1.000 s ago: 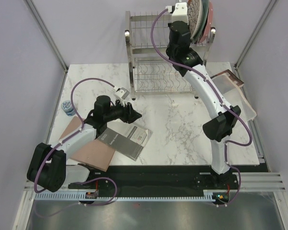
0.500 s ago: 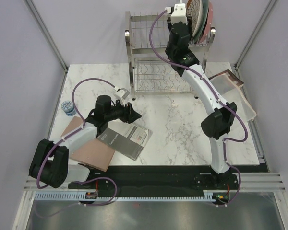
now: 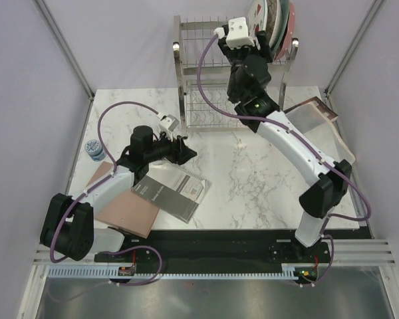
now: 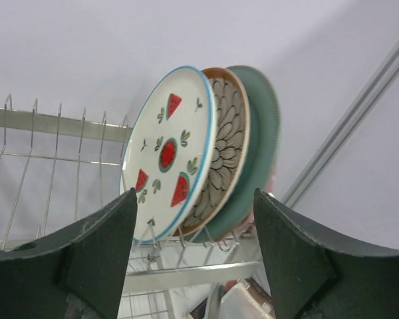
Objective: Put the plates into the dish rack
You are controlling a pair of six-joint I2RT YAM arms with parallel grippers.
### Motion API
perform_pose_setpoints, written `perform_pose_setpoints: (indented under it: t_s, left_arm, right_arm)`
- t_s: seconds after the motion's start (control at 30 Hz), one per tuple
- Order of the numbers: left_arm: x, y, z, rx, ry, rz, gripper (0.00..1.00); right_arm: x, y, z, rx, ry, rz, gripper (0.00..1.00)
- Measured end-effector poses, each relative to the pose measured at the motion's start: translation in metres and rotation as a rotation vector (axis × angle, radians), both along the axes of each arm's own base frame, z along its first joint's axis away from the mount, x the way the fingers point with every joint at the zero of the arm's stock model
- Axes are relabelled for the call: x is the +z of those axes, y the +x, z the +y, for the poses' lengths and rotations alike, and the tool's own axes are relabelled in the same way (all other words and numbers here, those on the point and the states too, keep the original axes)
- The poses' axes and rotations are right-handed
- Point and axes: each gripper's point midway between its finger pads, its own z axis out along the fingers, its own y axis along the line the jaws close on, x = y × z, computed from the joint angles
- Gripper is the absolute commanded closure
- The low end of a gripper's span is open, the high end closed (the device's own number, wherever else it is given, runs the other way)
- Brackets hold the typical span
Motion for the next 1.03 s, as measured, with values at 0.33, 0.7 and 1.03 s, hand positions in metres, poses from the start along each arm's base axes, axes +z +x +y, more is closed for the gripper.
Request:
perform_pose_setpoints:
  t_s: [0.33,0.7,1.03]
  left_arm:
    - [0.027,0.001,0.005,0.006,0.029,-0.042,0.14]
    - [0.114,0.008,0.023,0.078,0.079,-0.253,0.00]
    - [0.168,0.011,0.063,0.196,0.272,-0.420,0.00]
  right_arm:
    - [0.029,-0.083,-0.040,0.003,-0.013,0.005,0.02]
    - [-0.146,-0.126,-0.072,0.140,0.173,0.546,0.02]
    - [-0.268,-0.148,-0.090,0.033,0.218,0.867,0.02]
